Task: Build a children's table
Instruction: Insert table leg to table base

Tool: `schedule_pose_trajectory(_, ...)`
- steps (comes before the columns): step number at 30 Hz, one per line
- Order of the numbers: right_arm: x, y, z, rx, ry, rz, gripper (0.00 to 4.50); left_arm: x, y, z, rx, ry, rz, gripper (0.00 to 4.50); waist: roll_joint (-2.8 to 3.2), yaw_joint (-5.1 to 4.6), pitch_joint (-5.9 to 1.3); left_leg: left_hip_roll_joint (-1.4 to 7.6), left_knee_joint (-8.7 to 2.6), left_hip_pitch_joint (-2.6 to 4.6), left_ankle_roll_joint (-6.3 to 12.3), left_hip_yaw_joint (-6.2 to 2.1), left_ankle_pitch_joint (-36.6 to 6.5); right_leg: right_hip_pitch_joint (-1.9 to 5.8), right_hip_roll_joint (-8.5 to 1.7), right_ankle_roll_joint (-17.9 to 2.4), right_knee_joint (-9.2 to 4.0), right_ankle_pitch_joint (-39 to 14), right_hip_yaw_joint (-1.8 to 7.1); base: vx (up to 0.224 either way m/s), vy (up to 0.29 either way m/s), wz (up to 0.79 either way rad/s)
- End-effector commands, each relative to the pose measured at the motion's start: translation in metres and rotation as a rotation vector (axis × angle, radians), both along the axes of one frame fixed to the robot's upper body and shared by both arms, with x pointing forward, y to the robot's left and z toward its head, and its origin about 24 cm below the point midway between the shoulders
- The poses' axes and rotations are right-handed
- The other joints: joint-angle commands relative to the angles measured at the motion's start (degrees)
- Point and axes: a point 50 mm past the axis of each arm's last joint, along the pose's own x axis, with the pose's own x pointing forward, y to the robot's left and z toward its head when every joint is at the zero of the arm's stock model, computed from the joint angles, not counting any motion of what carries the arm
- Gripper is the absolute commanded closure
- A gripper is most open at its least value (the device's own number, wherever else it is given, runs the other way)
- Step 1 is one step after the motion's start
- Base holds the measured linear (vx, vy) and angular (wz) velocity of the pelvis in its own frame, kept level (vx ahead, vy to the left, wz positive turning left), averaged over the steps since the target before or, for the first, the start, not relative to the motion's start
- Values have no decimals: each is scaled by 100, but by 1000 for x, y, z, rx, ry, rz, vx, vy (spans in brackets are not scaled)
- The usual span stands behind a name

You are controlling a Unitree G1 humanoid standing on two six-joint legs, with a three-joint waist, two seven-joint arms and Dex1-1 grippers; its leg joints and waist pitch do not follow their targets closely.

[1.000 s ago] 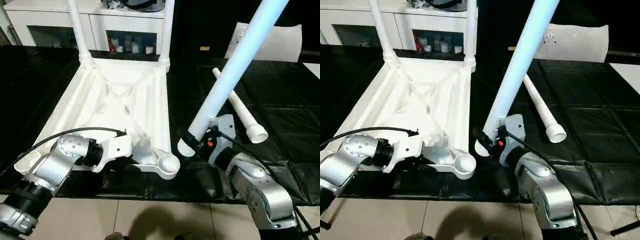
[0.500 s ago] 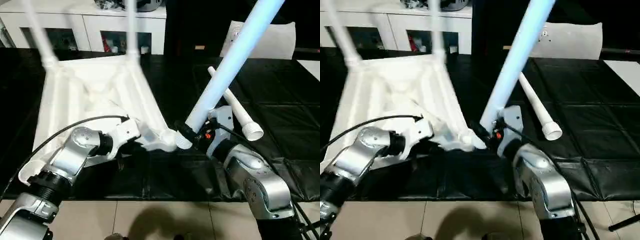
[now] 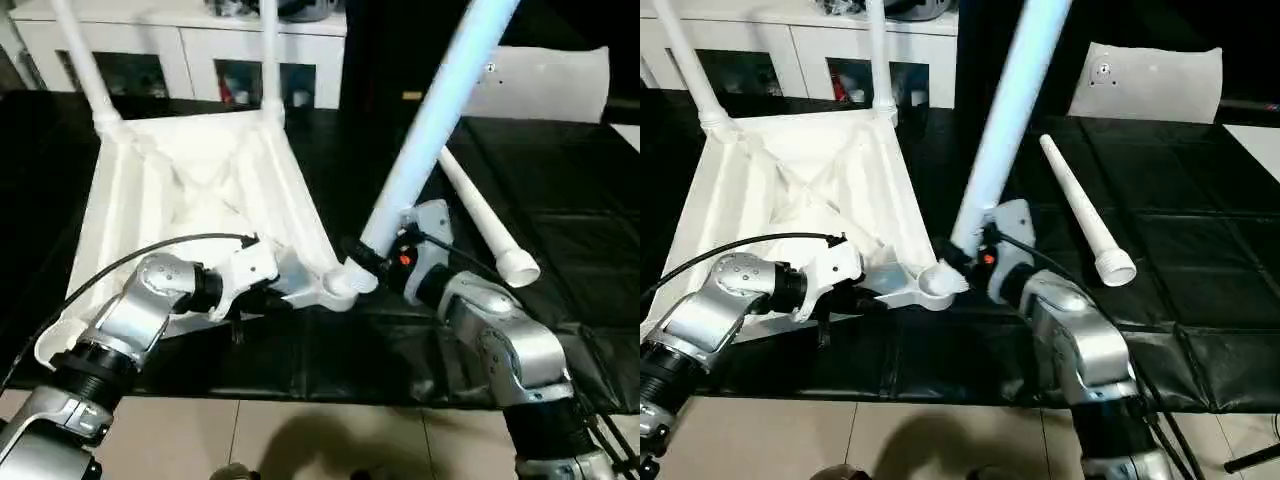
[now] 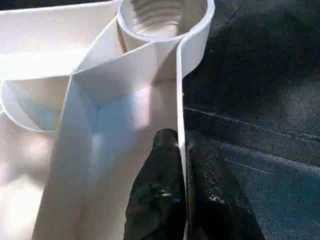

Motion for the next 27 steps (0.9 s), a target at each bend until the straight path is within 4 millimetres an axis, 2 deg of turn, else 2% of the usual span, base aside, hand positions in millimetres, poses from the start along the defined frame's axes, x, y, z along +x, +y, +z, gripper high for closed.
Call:
schedule_pose_trajectory(1,2,5,2,1,-22,55,259,-1,-10,1,-69,-35,-43,450,26,14,-415,176,-385,65,-98,-57,-1319,266,-419,-964,-443,-1659,263,0,0,0)
schedule_pose_trajectory(5,3,9,2,-2,-17,96,259,1,-10,1,-81,-25,-36,450,20,31,-413,179,-387,74,-88,-55,-1310,259,-423,-916,-452,-1802,264,0,0,0)
schedule_pose_trajectory(6,3,11,1,-6,-19,109,259,2,-10,2,-96,-17,-41,450,-6,27,-414,177,-385,69,-80,-49,-1297,260,-418,-902,-457,-1818,265,0,0,0)
schedule_pose_trajectory(8,3,12,1,-14,-25,121,259,2,-11,4,-119,-7,-62,450,21,37,-414,182,-392,71,-89,-59,-1298,255,-421,-891,-451,-1861,262,0,0,0)
schedule_pose_trajectory(9,4,13,-1,-31,-34,135,259,1,-13,6,-141,2,-94,450,8,35,-416,172,-385,70,-90,-51,-1303,251,-424,-885,-466,-1875,263,0,0,0)
schedule_pose_trajectory(15,5,14,-10,-84,-37,171,259,-4,-15,8,-167,40,-175,450,25,50,-432,190,-385,79,-52,-46,-1222,256,-427,-1027,-423,-1559,262,0,0,0)
schedule_pose_trajectory(24,4,9,-17,-130,-21,220,259,2,-11,3,-126,7,-127,450,-6,94,-410,190,-392,86,-45,-46,-1334,250,-430,-888,-461,-1934,265,0,0,0)
schedule_pose_trajectory(27,4,7,-13,-107,-24,211,259,2,-10,2,-111,5,-124,450,14,103,-402,188,-394,107,-62,-51,-1449,230,-434,-831,-492,-2183,264,0,0,0)
